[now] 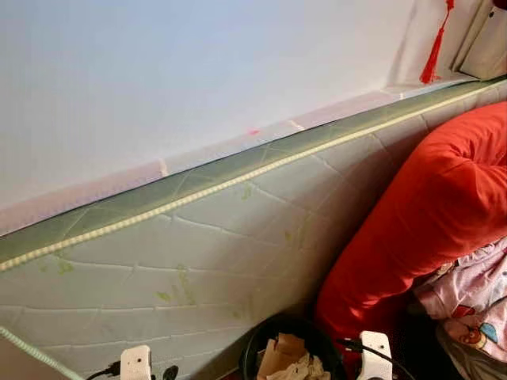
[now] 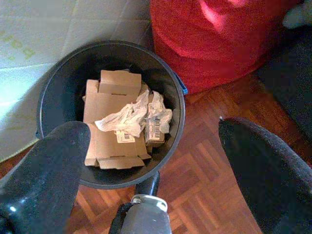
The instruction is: Clean up the room
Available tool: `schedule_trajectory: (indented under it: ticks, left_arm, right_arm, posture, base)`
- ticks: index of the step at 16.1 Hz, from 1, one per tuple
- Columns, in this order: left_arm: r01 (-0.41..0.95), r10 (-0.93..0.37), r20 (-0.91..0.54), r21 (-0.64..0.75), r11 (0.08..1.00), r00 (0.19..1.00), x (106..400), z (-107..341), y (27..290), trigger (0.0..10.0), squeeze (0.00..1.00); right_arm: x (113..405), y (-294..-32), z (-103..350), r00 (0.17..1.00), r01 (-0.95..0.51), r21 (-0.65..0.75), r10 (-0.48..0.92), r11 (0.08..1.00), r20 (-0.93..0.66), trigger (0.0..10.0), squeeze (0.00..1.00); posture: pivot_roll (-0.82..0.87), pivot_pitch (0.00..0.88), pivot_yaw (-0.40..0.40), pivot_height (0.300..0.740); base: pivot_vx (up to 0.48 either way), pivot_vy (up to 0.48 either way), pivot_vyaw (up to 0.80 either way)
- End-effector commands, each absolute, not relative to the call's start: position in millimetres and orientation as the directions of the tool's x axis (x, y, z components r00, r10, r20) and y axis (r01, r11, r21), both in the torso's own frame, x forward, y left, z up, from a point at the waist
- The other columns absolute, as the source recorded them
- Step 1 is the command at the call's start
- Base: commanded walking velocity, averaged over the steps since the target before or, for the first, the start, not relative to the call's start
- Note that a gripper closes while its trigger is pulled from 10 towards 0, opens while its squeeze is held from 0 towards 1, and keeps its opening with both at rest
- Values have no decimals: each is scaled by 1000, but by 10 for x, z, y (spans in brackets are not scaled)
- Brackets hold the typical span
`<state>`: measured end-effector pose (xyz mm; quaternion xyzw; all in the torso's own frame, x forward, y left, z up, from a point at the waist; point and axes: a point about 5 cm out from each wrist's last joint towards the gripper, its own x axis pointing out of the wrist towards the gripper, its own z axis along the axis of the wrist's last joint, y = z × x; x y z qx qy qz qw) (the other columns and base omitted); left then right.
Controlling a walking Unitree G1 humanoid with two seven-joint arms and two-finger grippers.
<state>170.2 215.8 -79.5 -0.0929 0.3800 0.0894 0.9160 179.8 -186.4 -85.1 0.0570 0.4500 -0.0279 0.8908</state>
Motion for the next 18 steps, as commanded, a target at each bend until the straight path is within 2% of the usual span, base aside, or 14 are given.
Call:
schedule_trajectory:
  ticks: [1,9,18]
  left_arm:
    - [-236,92,-730,-98,967,677,1629,-831,2160,10000,0]
    - [-237,86,-741,-101,966,666,1558,-862,2144,10000,0]
    - [-242,95,-730,-99,965,677,1597,-843,2153,10000,0]
  right_arm:
    - [1727,-1898,-880,573,96,68,1,993,-820,10000,0]
    - [1652,-1914,-910,559,96,60,-4,994,-829,10000,0]
    - [1728,-1876,-884,568,89,66,4,994,-823,10000,0]
  posture:
    - [138,0,3,740]
    - [139,0,-7,740]
    - [168,0,-18,740]
  base:
    - [0,0,0]
    - [0,0,0]
    - [0,0,0]
